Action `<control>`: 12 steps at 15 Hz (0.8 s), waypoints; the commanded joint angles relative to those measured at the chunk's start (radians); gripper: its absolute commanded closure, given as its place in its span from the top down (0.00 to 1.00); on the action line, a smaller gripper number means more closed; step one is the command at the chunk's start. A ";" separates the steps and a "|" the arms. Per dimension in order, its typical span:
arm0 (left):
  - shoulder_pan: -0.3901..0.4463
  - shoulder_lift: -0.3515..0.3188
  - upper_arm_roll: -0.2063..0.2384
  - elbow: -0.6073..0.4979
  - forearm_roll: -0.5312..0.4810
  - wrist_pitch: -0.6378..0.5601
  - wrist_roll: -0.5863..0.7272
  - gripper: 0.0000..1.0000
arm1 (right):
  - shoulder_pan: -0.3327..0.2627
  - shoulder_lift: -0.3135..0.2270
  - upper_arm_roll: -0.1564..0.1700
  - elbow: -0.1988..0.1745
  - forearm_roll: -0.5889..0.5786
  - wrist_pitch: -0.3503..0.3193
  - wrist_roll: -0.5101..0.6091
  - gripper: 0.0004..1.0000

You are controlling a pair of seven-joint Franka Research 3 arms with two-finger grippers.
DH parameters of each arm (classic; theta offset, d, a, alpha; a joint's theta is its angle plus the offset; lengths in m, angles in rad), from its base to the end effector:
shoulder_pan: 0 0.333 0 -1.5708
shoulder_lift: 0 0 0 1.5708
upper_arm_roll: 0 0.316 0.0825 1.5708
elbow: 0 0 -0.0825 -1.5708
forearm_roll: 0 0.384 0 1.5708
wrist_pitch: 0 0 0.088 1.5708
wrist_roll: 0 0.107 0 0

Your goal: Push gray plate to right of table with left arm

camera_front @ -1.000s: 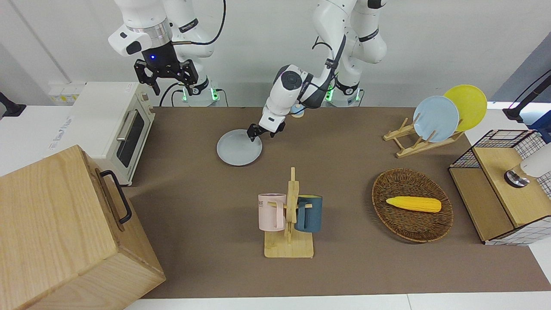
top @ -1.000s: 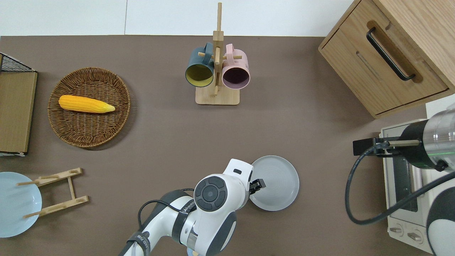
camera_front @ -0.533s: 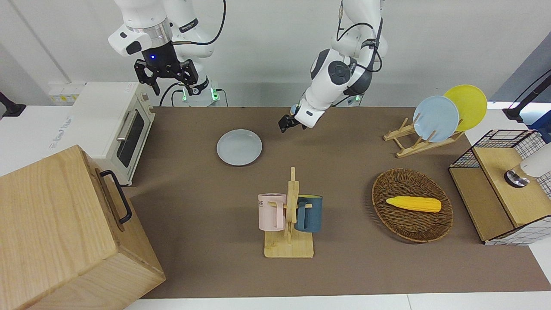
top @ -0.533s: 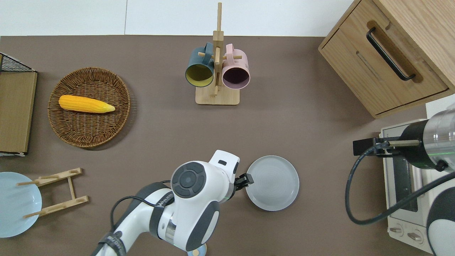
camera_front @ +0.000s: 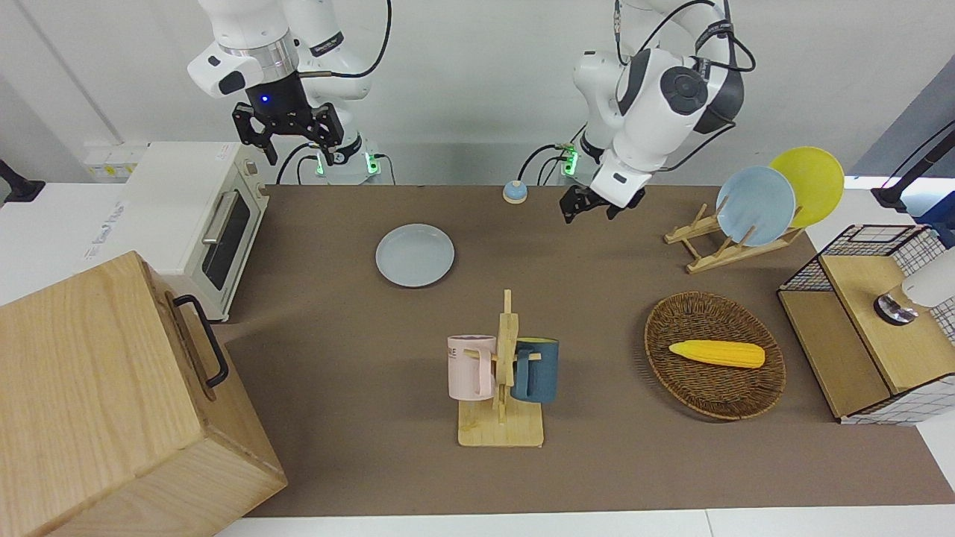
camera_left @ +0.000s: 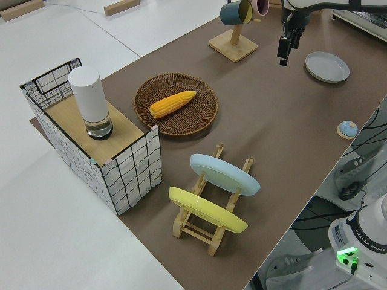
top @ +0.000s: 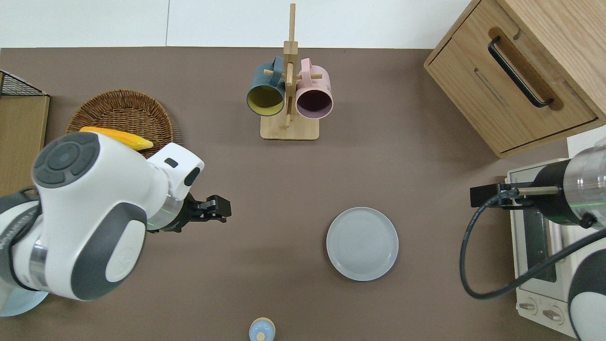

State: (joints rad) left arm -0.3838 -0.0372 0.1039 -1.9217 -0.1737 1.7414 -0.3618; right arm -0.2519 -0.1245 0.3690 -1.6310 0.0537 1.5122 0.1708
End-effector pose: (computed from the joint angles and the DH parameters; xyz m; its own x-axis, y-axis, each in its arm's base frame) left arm 0.5088 -0.1619 0.4946 0.9745 0.1103 -0.1955 0.1328 -0.9855 0.1058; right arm 0.5061 0.0787 0.6526 0.9986 -0.0532 -0.0041 -0.0533 -0.9985 -0.0082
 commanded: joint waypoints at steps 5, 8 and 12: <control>0.112 -0.023 0.034 0.259 0.160 -0.218 0.169 0.99 | -0.024 -0.027 0.014 -0.027 0.021 0.000 0.010 1.00; 0.125 -0.024 0.049 0.294 0.172 -0.249 0.169 1.00 | -0.024 -0.027 0.014 -0.027 0.021 0.000 0.010 1.00; 0.126 -0.024 0.057 0.297 0.174 -0.247 0.169 0.99 | -0.024 -0.027 0.014 -0.027 0.021 0.000 0.010 1.00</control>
